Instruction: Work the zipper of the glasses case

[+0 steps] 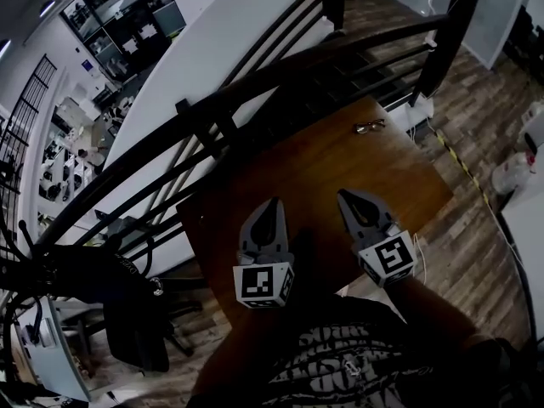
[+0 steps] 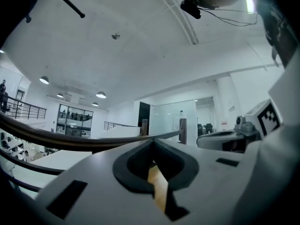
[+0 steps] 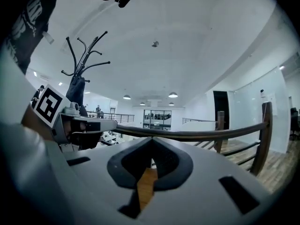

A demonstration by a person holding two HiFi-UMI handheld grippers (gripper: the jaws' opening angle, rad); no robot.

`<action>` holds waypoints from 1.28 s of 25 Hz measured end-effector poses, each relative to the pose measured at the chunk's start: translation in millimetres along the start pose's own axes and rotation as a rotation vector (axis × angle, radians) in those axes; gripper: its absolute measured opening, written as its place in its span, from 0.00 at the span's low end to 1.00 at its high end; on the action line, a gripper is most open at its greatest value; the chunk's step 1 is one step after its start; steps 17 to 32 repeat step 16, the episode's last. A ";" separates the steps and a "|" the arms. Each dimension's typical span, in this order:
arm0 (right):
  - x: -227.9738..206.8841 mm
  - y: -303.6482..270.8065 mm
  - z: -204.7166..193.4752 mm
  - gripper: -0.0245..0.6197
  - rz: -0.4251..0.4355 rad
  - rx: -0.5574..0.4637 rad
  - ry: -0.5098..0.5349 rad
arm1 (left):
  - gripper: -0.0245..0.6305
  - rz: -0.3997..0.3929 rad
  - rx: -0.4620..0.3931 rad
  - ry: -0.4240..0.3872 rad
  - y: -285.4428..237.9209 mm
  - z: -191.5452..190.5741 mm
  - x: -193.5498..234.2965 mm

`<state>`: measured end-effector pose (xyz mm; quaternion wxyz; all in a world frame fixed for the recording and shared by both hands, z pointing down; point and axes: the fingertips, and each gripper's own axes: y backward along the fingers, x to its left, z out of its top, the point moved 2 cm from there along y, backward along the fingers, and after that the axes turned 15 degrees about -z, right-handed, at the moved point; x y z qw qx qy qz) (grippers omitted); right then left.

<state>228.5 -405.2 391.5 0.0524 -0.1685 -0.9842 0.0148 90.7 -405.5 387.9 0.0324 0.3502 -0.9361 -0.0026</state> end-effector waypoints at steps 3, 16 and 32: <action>8.8 4.2 -1.5 0.04 -0.013 0.014 0.010 | 0.05 -0.021 -0.001 -0.008 8.1 3.4 -0.8; 43.6 27.1 5.2 0.04 -0.091 0.055 0.001 | 0.05 -0.089 0.014 0.007 46.8 10.6 -2.3; 43.6 27.1 5.2 0.04 -0.091 0.055 0.001 | 0.05 -0.089 0.014 0.007 46.8 10.6 -2.3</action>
